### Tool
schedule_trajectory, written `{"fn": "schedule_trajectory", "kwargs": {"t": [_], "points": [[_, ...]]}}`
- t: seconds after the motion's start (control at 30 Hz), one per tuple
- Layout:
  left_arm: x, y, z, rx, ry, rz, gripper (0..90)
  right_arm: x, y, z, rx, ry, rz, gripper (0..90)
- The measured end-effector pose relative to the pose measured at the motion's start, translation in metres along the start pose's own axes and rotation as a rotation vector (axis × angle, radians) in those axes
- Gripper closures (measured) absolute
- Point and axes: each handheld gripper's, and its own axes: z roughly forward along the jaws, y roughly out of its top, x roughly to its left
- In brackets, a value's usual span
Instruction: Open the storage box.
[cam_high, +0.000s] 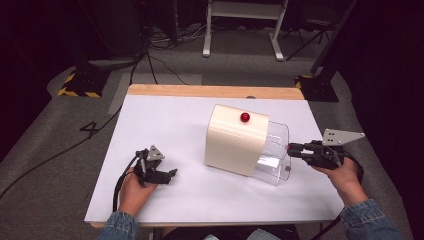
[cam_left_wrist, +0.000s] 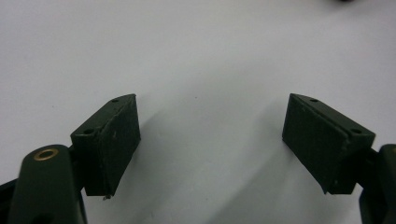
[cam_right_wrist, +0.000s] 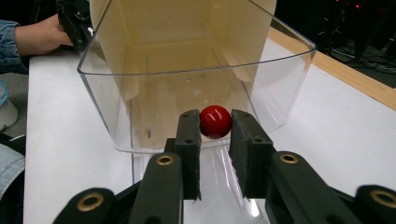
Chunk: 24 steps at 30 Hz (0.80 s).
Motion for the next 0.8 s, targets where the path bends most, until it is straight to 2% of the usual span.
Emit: {"fn": "schedule_trajectory", "kwargs": {"t": [0.3, 0.57, 0.67, 0.8], "points": [[0.0, 0.0, 0.0, 0.001, 0.0, 0.001, 19.3, -0.003, -0.014, -0.016, -0.012, -0.014, 0.023, 73.7], [0.0, 0.0, 0.0, 0.001, 0.0, 0.001, 19.3, -0.006, -0.022, -0.016, -0.007, -0.022, 0.035, 72.7], [0.0, 0.0, 0.0, 0.001, 0.0, 0.001, 19.3, -0.008, -0.026, -0.015, -0.007, -0.039, 0.051, 60.0], [0.0, 0.0, 0.0, 0.0, 0.0, 0.0, 19.3, -0.009, -0.031, -0.017, 0.005, -0.055, 0.059, 55.3]]}}
